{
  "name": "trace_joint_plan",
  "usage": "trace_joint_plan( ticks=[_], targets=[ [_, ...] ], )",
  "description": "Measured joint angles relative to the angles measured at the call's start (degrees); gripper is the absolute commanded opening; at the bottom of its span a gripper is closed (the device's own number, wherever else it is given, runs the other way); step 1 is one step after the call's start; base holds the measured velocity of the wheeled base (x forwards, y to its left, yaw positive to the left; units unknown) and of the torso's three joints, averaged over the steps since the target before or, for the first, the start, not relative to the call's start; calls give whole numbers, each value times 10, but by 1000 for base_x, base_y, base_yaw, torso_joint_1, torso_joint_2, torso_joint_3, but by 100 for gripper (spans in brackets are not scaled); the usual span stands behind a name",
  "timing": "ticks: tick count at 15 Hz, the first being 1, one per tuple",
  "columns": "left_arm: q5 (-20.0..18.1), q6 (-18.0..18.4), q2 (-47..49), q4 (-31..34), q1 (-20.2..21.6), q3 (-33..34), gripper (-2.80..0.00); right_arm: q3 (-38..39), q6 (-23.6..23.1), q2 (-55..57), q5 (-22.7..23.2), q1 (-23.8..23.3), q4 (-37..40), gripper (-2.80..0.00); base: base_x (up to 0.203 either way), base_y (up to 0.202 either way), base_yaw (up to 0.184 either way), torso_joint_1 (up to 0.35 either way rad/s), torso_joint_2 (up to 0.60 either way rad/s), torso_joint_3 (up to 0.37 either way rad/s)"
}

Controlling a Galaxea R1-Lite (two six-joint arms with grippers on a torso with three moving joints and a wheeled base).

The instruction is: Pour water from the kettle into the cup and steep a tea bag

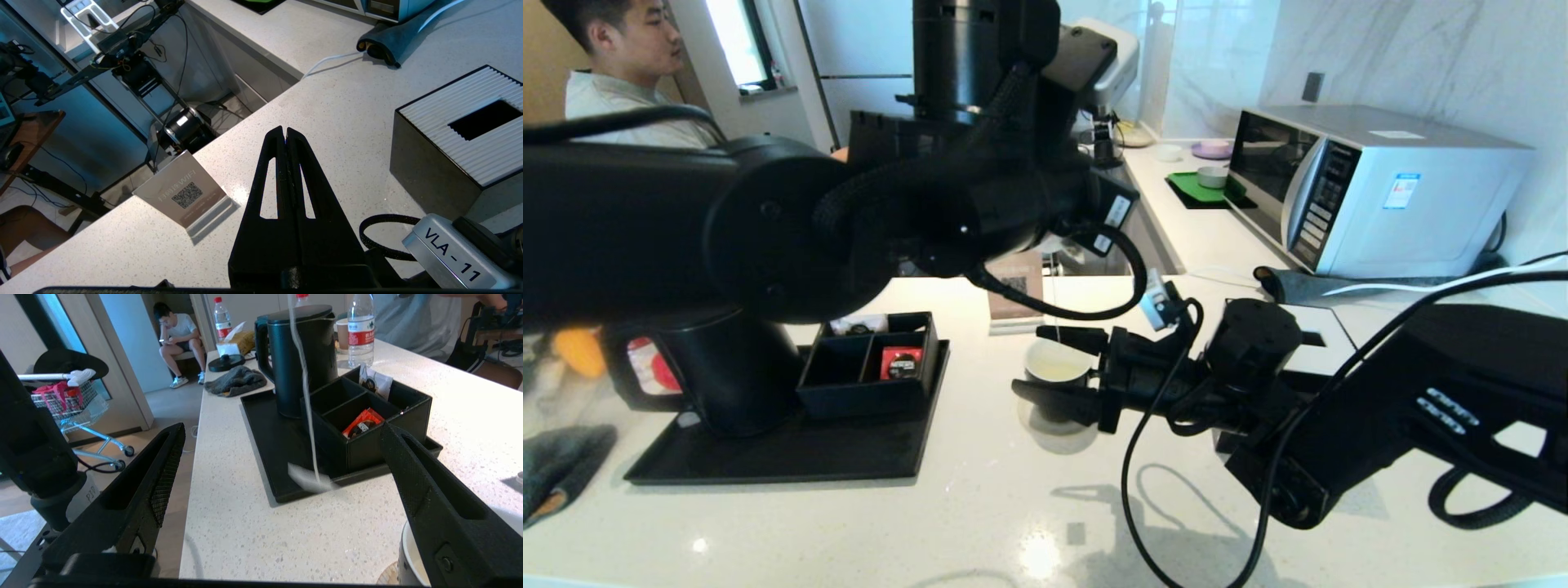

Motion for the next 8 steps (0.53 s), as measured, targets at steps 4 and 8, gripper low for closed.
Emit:
trace_joint_plan(
  ticks=[4, 8],
  targets=[
    [-1, 0, 0, 0, 0, 0, -280, -6, 2, 4, 0, 2, 0, -280, 0, 0, 0, 0, 0, 0],
    [-1, -1, 0, 0, 1, 0, -280, -7, 6, 6, 0, 3, 0, -280, 0, 0, 0, 0, 0, 0]
  ],
)
